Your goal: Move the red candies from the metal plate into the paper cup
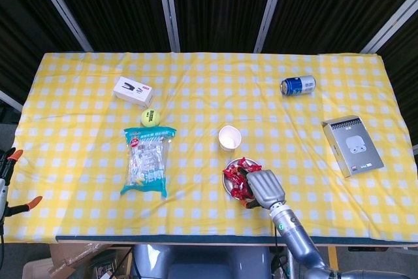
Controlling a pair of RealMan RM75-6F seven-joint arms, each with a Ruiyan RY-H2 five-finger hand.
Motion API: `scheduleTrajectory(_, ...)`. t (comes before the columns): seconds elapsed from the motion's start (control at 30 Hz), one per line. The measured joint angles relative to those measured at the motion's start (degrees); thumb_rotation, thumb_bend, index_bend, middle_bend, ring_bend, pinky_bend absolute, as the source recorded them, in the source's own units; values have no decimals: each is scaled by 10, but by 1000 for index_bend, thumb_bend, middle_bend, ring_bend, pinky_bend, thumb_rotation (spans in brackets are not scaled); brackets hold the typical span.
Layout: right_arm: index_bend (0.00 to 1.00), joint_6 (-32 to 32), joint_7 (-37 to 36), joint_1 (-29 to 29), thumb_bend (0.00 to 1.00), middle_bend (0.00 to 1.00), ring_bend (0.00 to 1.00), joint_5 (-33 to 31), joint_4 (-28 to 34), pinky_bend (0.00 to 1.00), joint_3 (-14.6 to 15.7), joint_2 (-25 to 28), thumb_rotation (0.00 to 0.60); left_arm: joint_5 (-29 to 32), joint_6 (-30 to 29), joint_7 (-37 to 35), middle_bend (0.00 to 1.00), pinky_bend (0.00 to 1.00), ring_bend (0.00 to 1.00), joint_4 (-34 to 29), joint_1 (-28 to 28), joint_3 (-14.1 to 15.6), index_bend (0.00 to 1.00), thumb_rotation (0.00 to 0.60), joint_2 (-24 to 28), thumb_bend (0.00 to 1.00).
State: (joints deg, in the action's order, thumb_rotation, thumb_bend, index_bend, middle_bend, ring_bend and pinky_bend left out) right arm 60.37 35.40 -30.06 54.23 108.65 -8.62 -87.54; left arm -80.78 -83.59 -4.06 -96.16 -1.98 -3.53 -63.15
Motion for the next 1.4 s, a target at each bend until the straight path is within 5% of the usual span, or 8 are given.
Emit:
scheduleTrajectory(0.37,129,14,29,-33,270,706,812,-63,-29,985,-1,-39,600,-1,4,-2,0,0,0,0,-3,2,0,600,1,9)
scheduleTrajectory(0.97,164,17,33,-61,271,705,812,-130,-71,985,-3,-42,600,2,9,-1,0,0,0,-3,-5,4,0,600,2,10)
scheduleTrajectory(1.17,300,17,35,-69,270,706,812,-147,-81,985,-2,-47,600,1,9,2,0,0,0,-8,-6,4,0,600,3,9)
scheduleTrajectory(1.4,580,17,30,-75,343,724,828,-158,-93,993,2,-53,600,2,9,0,0,0,0,-6,-6,5,0,600,3,9)
